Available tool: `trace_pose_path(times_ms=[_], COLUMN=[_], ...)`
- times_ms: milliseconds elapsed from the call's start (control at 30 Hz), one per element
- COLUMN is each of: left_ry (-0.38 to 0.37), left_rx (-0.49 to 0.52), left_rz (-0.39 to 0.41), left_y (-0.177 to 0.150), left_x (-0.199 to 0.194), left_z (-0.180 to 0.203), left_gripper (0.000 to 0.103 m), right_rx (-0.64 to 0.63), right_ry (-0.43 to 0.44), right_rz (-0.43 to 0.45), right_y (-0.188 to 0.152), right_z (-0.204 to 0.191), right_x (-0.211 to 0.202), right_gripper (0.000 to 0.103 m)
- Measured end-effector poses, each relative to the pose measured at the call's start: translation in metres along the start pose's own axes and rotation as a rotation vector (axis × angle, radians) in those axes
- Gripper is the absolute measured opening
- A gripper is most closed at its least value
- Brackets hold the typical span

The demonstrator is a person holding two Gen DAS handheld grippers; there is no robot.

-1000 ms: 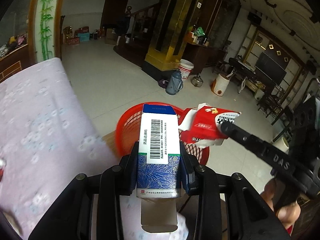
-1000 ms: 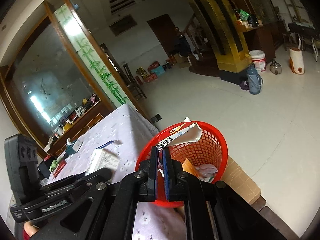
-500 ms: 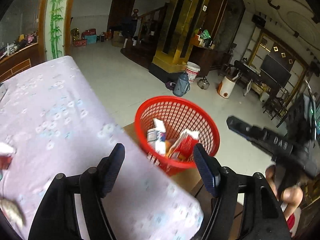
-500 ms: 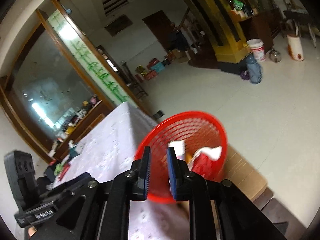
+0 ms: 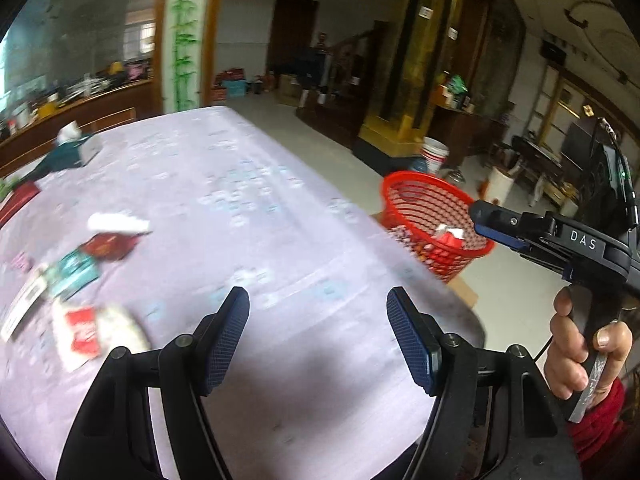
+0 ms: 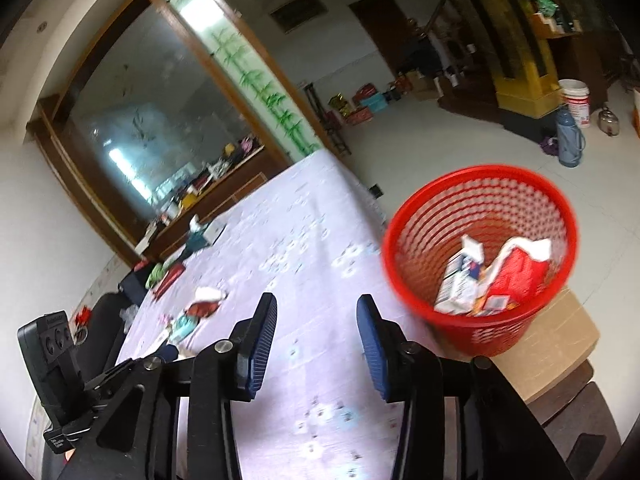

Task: Collect trash
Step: 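Move both open tools back over the table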

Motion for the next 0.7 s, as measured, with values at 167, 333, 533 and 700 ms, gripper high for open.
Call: trace_pose_path(times_ms=[167, 333, 533, 700], left_ry=[0.054, 0.103, 0.197, 0.259], left_rx=[-0.075, -0.152, -0.176, -0.246], left_rz=[0.009, 0.029, 0.022, 0.035], left_y=[-0.019, -0.029, -0.036, -0.046], left_x=[-0.014, -0.029, -0.050, -0.073], left_z=[-0.044, -0.084, -0.128, -0.180], left_gripper=[0.070, 0.070, 0.070, 0.070], right_rx=[-0.020, -0.067, -0.134, -0.227], right_ry=[0.024, 0.040, 0.068, 0.101], right_rz=[-0.064, -0.114, -0.166, -0.243], right_y=[-0.016, -0.028, -0.038, -0.050], right_z=[-0.016, -0.038, -0.065, -0.097], right_x=[0.020, 0.038, 0.055, 0.082], right_gripper=[0.045, 0.045, 0.045, 0.048])
Point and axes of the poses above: each gripper's, at about its wrist camera, not at the fingertips, and x roughly the way its jaws point, z to its right, y to its top, the point moved 5 cm from there along x, roughly the way its jaws point, and after that the axes turned 9 degrees about y, right-handed, at the moved point
